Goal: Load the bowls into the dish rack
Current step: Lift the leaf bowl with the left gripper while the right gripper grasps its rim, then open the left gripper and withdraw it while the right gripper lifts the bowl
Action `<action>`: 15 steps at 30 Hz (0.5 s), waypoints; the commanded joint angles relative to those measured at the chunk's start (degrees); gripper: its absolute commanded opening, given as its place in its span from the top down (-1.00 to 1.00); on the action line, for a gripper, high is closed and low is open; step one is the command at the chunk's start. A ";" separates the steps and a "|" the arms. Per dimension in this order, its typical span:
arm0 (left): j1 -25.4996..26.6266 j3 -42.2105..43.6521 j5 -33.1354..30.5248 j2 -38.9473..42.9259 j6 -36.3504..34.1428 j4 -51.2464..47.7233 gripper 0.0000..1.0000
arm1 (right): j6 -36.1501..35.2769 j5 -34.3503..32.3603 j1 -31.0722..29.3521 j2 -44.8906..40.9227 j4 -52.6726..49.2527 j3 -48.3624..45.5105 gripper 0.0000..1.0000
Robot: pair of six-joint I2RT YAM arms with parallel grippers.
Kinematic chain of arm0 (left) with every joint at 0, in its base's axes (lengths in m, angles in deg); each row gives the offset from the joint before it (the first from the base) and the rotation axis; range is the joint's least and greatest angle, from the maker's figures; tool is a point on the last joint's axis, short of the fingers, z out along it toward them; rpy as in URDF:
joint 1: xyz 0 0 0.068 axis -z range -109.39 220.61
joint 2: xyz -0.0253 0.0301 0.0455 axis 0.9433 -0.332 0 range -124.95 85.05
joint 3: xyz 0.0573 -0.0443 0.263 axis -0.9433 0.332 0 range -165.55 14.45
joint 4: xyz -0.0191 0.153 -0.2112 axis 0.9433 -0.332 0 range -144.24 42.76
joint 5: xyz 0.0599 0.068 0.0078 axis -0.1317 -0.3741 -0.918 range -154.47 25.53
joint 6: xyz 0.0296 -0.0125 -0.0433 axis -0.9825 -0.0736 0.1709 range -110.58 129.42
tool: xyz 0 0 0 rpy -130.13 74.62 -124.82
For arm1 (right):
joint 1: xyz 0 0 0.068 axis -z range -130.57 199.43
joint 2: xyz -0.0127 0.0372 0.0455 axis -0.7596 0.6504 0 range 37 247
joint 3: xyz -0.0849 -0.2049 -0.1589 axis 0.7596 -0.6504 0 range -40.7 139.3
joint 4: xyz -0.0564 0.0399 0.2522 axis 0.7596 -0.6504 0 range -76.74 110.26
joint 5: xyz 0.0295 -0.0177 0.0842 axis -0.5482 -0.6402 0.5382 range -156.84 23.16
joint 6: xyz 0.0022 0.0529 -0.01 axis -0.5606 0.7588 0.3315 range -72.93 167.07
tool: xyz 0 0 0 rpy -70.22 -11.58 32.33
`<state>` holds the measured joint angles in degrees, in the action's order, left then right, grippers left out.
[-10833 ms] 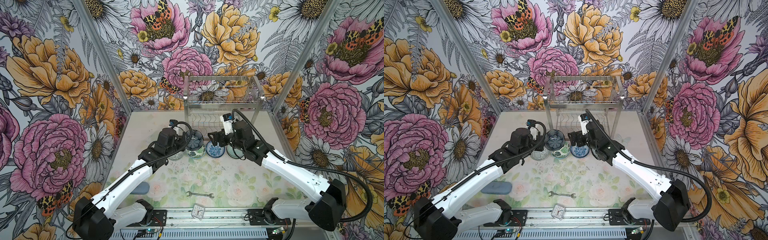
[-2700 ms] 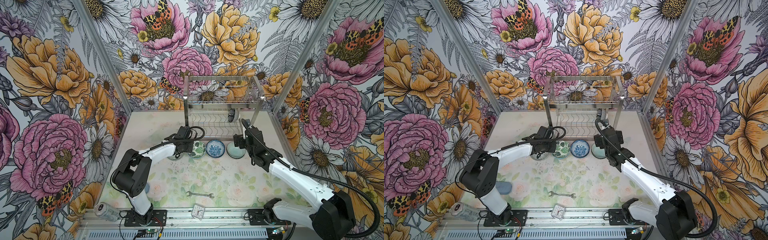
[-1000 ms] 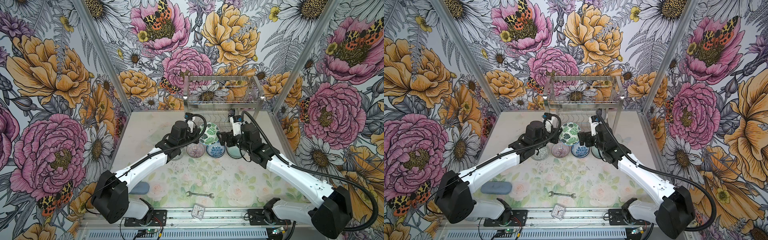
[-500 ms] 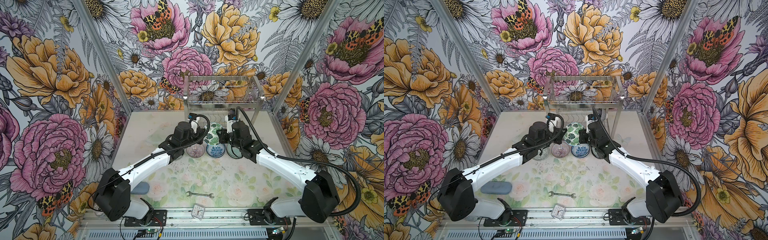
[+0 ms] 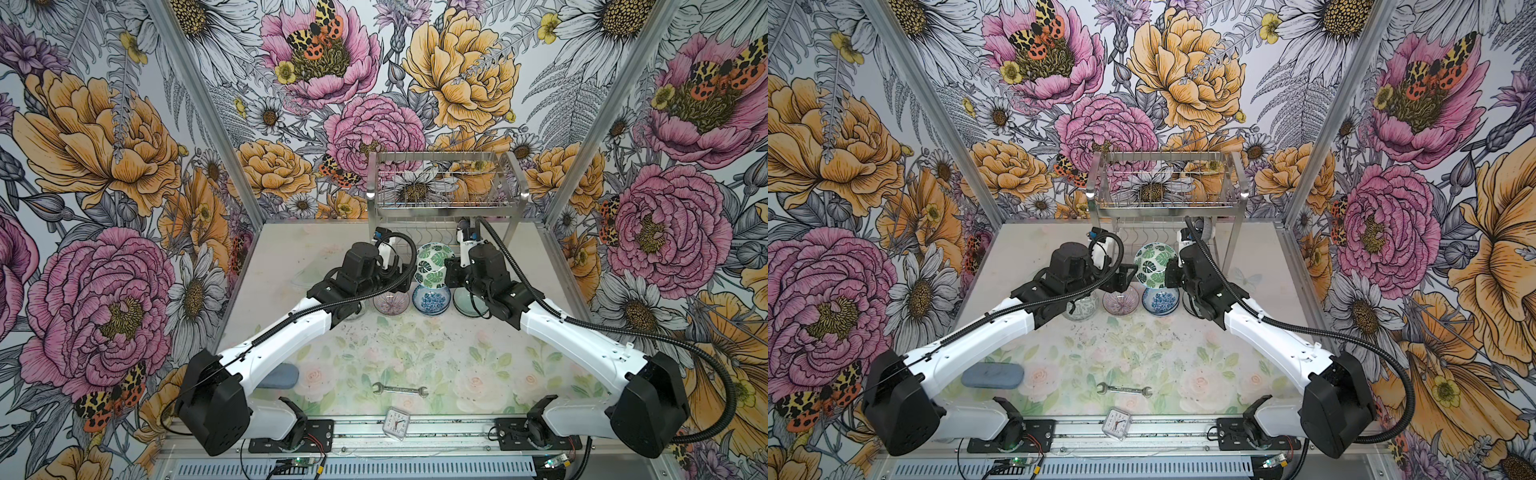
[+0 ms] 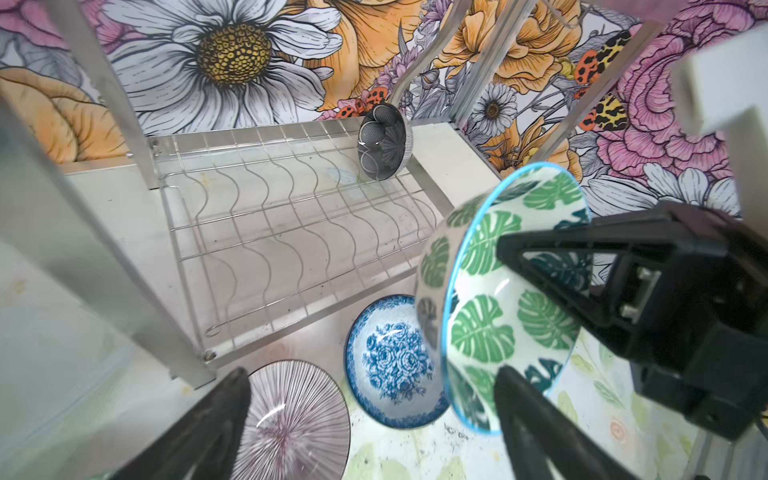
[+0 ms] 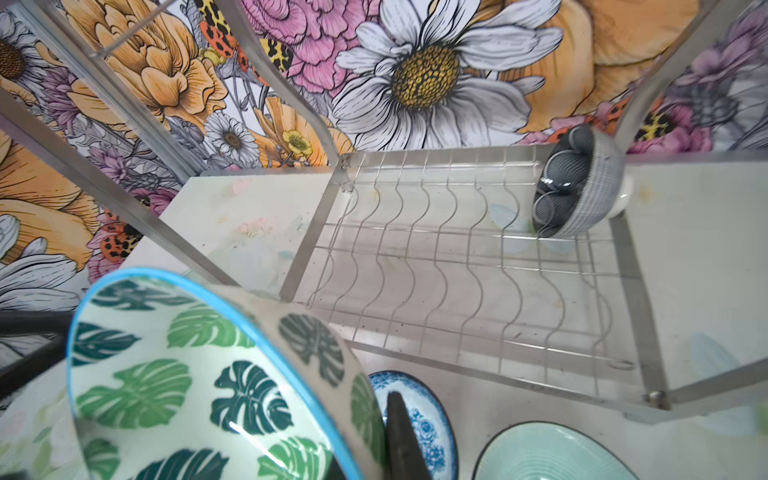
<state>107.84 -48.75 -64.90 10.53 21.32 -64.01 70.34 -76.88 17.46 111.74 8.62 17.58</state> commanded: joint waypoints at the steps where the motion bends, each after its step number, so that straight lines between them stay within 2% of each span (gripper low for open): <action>1: -2.57 -3.07 -6.13 6.79 -5.70 -13.94 -0.97 | -5.90 -9.13 -0.11 -1.48 -0.83 0.51 1.00; 6: -12.04 -1.79 -3.52 13.05 -7.95 -21.02 -0.97 | -12.94 -23.04 -0.86 1.16 -2.20 1.34 1.00; 12: -22.79 3.39 1.11 14.63 -9.92 -19.79 -0.97 | -20.85 -38.63 -0.99 7.99 -2.06 4.65 1.00; 15: -25.53 3.58 3.22 15.14 -10.77 -19.84 -0.97 | -25.10 -43.88 -1.01 10.98 -0.75 6.20 1.00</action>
<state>84.00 -45.91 -65.09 25.13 12.75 -82.79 51.21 -109.80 16.96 121.51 4.64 20.21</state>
